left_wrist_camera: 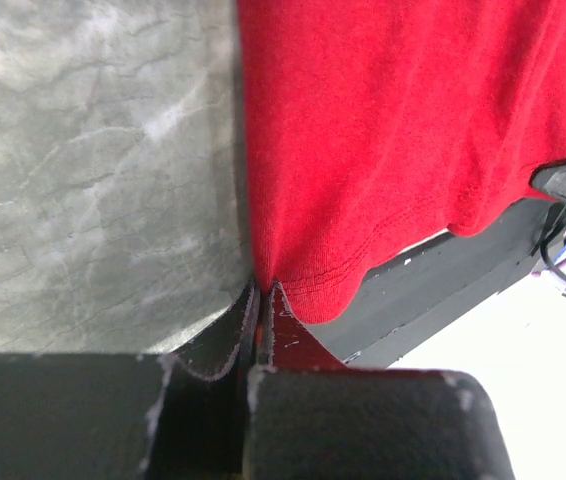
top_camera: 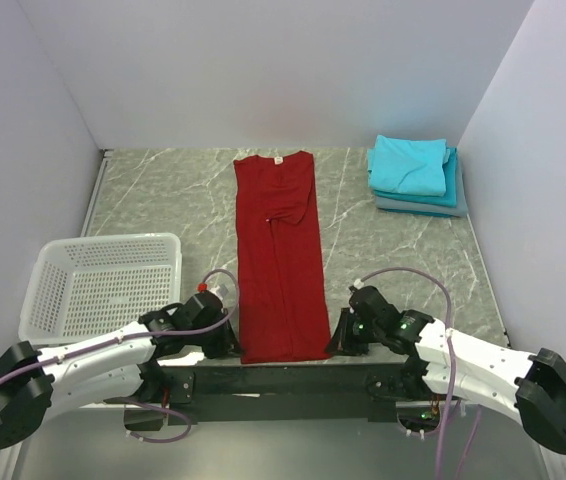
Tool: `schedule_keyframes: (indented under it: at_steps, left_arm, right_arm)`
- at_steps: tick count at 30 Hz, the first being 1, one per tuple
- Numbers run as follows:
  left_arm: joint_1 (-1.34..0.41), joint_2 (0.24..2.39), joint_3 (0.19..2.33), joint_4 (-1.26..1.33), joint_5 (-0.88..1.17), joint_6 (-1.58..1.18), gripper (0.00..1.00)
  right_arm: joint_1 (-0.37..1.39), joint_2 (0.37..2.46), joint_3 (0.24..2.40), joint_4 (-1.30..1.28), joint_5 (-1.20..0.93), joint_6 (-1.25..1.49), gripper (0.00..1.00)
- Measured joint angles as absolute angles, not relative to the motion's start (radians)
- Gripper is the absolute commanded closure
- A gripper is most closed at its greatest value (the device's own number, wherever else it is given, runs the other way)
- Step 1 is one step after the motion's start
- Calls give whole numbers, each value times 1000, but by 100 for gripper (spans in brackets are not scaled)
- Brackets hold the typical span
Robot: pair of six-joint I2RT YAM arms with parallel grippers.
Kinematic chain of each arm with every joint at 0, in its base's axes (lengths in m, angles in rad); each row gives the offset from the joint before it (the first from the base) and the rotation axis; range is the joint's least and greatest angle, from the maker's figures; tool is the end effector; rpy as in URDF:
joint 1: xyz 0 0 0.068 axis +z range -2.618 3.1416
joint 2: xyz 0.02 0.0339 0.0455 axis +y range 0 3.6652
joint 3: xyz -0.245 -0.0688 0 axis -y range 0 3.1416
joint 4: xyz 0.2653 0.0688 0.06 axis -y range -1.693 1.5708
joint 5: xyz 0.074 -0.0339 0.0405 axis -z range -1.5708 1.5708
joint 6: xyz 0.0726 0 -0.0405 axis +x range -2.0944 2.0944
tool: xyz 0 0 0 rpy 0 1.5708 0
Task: Fold and stack the t-shirts
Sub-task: Fold the tshirt
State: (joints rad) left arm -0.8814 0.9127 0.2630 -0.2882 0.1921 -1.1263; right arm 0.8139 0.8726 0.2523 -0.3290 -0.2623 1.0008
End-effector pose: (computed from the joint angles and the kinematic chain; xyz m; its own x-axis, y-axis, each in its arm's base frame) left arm 0.1188 -0.1659 0.0775 -0.9692 -0.2175 -0.1154 -0.1065 0.7927 -0.6002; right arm 0.1217 0.1563 0.0786 -0.9796 0.1470 -0.1367 0.0352 0.7962 0.6040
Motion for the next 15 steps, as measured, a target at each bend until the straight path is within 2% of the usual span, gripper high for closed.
schedule_keyframes:
  at_steps: [4, 10, 15]
  left_arm:
    - [-881, 904, 263, -287, 197, -1118, 100]
    - [-882, 885, 304, -302, 183, -1105, 100]
    - [-878, 919, 422, -304, 91, -1060, 100]
  right_arm:
    - [816, 852, 253, -330, -268, 1000, 100]
    - [817, 838, 321, -385, -197, 974, 100]
    - [801, 875, 456, -379, -127, 925, 100]
